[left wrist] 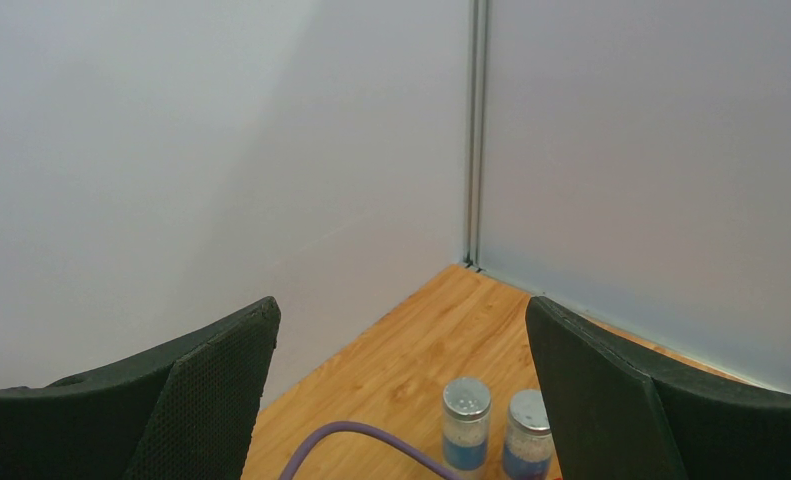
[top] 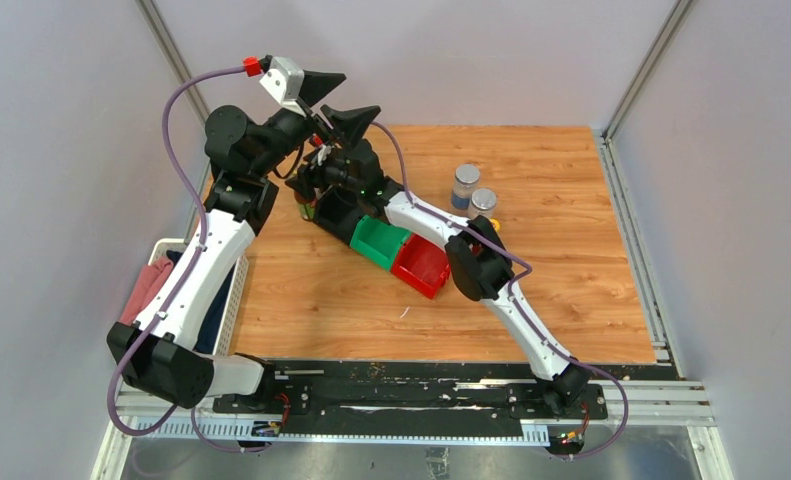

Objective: Organize the condiment bottles
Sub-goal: Pick up the bottle from the center of the board.

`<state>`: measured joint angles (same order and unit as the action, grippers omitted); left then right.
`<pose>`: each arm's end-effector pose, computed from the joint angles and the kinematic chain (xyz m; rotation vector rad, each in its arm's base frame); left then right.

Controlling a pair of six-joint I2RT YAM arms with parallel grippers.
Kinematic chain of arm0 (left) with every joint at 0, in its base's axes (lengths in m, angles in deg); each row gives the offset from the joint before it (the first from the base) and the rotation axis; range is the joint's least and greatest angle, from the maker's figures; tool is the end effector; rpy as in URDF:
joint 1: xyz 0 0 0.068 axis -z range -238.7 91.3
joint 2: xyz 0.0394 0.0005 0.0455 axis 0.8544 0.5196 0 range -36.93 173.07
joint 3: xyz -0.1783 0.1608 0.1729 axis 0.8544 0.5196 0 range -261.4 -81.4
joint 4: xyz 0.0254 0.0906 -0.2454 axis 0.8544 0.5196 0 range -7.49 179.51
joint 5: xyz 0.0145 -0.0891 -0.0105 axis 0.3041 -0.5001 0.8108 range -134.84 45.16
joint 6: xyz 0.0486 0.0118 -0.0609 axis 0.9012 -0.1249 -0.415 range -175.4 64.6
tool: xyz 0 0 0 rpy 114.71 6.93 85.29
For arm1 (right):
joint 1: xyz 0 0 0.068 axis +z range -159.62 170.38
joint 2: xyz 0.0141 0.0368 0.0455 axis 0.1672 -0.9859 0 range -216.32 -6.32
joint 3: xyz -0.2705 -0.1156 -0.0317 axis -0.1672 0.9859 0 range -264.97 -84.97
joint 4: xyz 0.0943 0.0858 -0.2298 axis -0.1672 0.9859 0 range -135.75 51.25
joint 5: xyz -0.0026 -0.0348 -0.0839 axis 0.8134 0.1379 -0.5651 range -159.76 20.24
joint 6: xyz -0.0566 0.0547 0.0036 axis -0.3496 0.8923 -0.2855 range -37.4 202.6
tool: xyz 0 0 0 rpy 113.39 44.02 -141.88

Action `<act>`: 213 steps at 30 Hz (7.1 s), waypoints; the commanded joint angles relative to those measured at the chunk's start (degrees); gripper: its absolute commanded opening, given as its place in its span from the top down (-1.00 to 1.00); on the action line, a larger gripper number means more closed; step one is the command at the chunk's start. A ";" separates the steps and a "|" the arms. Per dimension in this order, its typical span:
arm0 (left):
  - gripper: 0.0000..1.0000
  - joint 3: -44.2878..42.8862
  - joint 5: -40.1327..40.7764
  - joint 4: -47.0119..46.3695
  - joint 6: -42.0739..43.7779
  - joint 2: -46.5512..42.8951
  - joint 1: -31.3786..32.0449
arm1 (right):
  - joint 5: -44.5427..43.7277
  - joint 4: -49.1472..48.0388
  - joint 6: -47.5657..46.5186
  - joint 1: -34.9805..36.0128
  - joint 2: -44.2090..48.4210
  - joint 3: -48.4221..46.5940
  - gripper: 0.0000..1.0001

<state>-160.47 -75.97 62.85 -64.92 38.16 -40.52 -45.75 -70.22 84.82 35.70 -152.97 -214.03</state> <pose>0.2822 -0.1294 0.5213 0.5769 1.1129 -0.7339 0.4361 0.4803 0.2706 -0.8830 1.2593 0.9710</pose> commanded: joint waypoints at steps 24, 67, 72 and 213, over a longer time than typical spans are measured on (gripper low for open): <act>-1.00 -0.95 -0.94 -0.82 0.11 0.52 0.63 | 1.74 -1.28 1.72 -0.60 -3.46 -3.86 -0.54; -1.00 -0.90 -1.03 -0.82 0.47 1.01 0.79 | 1.39 1.14 2.15 -1.29 -5.64 -7.58 0.36; -1.00 -0.80 -0.87 -0.82 0.55 0.93 0.89 | 1.55 2.21 2.19 -1.37 -5.91 -8.24 0.91; -1.00 -11.37 7.67 19.40 14.70 -8.56 4.06 | 11.73 5.24 -5.21 1.60 7.98 -15.00 1.00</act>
<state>-170.33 -68.61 81.89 -50.82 31.03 -37.09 -35.21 -58.16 80.36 36.40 -151.03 -224.72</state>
